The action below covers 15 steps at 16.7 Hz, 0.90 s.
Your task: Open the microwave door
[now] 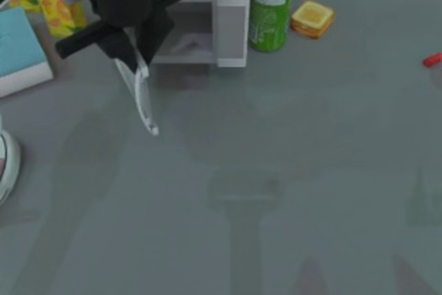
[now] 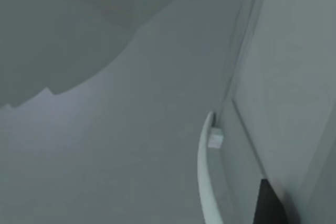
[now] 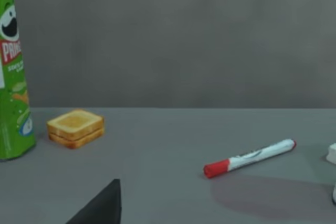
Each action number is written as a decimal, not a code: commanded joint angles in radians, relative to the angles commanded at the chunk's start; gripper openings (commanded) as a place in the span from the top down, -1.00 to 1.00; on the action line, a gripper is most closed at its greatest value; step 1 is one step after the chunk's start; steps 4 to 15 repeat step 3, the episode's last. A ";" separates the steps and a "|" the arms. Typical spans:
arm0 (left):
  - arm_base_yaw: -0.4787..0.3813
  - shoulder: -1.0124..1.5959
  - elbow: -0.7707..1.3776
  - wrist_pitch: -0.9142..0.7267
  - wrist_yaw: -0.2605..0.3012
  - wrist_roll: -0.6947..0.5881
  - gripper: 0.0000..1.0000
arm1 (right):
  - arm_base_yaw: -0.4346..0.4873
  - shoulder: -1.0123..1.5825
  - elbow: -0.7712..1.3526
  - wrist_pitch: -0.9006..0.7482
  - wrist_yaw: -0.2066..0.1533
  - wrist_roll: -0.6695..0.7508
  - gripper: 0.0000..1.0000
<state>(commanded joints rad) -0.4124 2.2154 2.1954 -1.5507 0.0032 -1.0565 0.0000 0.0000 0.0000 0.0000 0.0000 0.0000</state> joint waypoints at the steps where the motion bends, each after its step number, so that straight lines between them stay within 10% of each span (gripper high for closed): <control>1: 0.000 0.000 0.000 0.000 0.000 0.000 1.00 | 0.000 0.000 0.000 0.000 0.000 0.000 -1.00; 15: 0.000 0.000 0.000 0.000 0.000 0.000 1.00 | 0.000 0.000 0.000 0.000 0.000 0.000 -1.00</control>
